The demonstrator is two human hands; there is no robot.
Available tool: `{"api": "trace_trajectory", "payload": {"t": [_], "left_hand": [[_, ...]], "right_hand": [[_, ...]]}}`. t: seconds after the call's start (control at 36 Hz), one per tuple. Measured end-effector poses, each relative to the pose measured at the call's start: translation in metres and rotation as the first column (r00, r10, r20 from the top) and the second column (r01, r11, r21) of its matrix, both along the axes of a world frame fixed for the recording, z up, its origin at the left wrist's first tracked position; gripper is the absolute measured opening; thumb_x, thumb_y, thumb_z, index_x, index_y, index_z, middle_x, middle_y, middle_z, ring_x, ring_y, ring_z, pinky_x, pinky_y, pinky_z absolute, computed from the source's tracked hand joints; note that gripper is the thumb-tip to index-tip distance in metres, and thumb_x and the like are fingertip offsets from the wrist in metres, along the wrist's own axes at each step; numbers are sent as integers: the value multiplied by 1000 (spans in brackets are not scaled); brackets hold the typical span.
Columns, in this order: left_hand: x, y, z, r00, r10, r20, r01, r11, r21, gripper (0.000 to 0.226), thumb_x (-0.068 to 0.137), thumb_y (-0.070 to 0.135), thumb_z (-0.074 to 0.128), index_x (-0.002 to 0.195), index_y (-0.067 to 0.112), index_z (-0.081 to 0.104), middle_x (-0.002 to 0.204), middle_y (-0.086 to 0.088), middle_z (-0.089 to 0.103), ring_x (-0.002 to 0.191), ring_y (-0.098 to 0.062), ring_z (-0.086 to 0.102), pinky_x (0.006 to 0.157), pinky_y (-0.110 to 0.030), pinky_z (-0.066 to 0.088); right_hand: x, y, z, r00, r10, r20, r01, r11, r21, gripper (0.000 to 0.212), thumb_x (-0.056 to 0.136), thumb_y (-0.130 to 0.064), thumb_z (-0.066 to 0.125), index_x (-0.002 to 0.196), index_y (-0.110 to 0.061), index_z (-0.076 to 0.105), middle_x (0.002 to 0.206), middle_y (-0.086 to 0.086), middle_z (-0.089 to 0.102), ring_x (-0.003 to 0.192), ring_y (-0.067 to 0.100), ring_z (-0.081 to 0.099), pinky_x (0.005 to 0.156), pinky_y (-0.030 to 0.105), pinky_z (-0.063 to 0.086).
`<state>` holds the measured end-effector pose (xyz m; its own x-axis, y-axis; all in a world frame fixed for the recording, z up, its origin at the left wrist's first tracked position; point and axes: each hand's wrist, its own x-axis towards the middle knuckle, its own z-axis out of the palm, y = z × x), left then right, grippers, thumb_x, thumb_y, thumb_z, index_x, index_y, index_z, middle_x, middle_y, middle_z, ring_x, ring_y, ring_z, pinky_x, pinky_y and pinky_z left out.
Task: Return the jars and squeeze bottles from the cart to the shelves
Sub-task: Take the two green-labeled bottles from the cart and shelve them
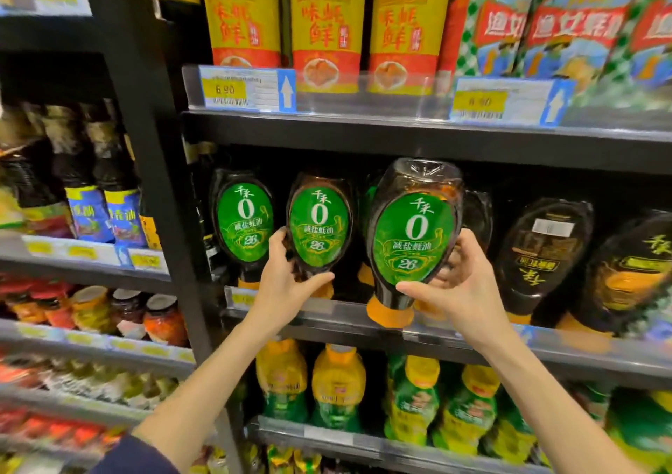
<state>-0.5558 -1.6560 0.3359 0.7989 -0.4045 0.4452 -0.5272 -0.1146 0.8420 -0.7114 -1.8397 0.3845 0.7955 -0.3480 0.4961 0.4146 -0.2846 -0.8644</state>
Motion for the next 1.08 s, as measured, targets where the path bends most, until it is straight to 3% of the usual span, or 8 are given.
{"api": "trace_trajectory", "payload": {"t": [0.11,0.19,0.28,0.36,0.47,0.67,0.86,1.08], "left_hand": [[12,-1,-2,999,27,-37,-23,995,102,89,57,63,74,125,32,26,133,-2,51,122,-19,54,102,-47,45],[19,-2,-3,999,36,-38,-29,984,174,82,57,62,72,117,29,27,134,-5,52,125,-19,52,104,-49,43],[25,-3,-4,996,27,-80,-11,982,188,93,49,74,69,120,33,24,136,-4,51,127,-18,50,106,-49,41],[31,-2,-6,997,29,-73,-13,978,210,107,46,78,67,127,26,21,137,-6,50,127,-18,49,106,-47,42],[31,-1,-5,995,31,-90,-12,978,207,103,47,68,72,126,22,22,137,-7,49,127,-20,49,105,-48,42],[28,0,-7,996,90,18,-92,964,248,78,65,34,82,117,13,27,127,-11,54,118,-26,54,98,-50,48],[24,0,-6,991,112,75,-128,958,257,84,67,34,82,124,7,26,124,-11,56,114,-26,56,95,-46,50],[25,4,-5,995,92,-31,-82,966,244,93,52,58,75,123,21,27,126,-8,56,116,-26,57,95,-50,49]], "right_hand": [[5,-2,1,1000,-3,6,3,1000,-23,59,59,16,77,98,-16,47,94,1,65,87,8,69,71,20,56],[7,-2,1,1000,-2,10,2,999,-39,60,59,16,78,99,-17,47,95,0,65,87,7,69,70,18,56],[9,-2,1,1000,0,13,1,999,-39,61,59,15,78,99,-19,48,96,0,65,89,7,69,72,19,56],[12,-2,1,1000,-7,20,8,999,-44,61,59,14,78,100,-20,48,93,-5,64,87,5,68,72,17,55],[17,-2,0,1000,-16,13,17,997,-69,60,60,11,79,101,-19,47,81,-23,63,81,0,64,70,13,52],[24,2,1,1000,-11,24,12,998,-56,63,60,9,80,107,-15,46,99,-1,63,96,12,67,79,25,57],[33,8,5,999,-38,25,40,996,-80,64,60,7,81,104,-23,46,102,-4,63,96,4,66,77,19,56],[40,7,7,997,-72,28,75,988,-137,67,59,2,83,104,-31,46,105,-11,62,100,-1,63,84,20,55]]}}
